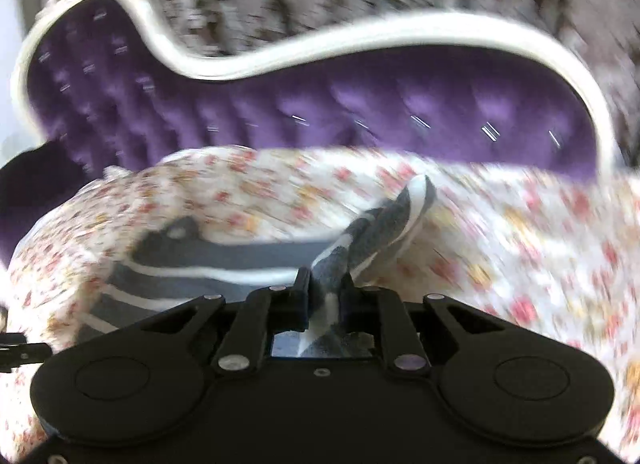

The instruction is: Fold small clothes

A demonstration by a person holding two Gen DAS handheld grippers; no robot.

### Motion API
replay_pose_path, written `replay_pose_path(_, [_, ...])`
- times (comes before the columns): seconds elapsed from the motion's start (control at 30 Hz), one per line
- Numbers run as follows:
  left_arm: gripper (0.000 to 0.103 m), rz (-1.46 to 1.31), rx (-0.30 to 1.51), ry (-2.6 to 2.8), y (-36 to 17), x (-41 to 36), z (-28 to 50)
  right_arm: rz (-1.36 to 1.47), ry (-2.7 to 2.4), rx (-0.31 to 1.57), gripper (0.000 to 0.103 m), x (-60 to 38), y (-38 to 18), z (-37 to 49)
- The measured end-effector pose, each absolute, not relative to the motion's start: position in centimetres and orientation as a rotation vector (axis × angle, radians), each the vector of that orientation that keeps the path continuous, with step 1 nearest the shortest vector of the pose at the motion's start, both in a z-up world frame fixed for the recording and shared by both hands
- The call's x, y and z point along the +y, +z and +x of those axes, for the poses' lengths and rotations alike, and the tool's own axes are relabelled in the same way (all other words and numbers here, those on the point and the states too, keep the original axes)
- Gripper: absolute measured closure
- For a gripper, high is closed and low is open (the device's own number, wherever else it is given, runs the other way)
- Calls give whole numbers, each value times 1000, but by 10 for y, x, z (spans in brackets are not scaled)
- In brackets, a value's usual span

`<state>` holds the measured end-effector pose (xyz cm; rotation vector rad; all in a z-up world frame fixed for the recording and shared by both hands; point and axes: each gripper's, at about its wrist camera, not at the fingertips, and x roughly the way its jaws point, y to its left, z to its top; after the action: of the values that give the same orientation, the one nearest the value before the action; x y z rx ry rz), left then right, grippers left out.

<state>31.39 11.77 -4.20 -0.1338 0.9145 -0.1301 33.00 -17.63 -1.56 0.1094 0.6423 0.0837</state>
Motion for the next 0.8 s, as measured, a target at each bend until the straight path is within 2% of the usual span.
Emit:
replay_pose_path(0.17, [2, -174, 918, -116, -39, 132, 315, -11, 233, 634, 85, -97, -3, 345])
replay_pose_path(0.4, [2, -211, 897, -79, -33, 151, 313, -92, 375, 705, 88, -9, -53, 358])
replay_pose_path(0.53, [2, -227, 892, -70, -31, 159, 314, -82, 381, 716, 88, 2, -76, 357])
replay_pose_path(0.73, [2, -242, 885, -60, -30, 161, 315, -54, 402, 670, 88, 0, -74, 345])
replay_pose_path(0.8, [2, -239, 886, -62, -30, 161, 316, -48, 451, 632, 85, -2, -70, 339])
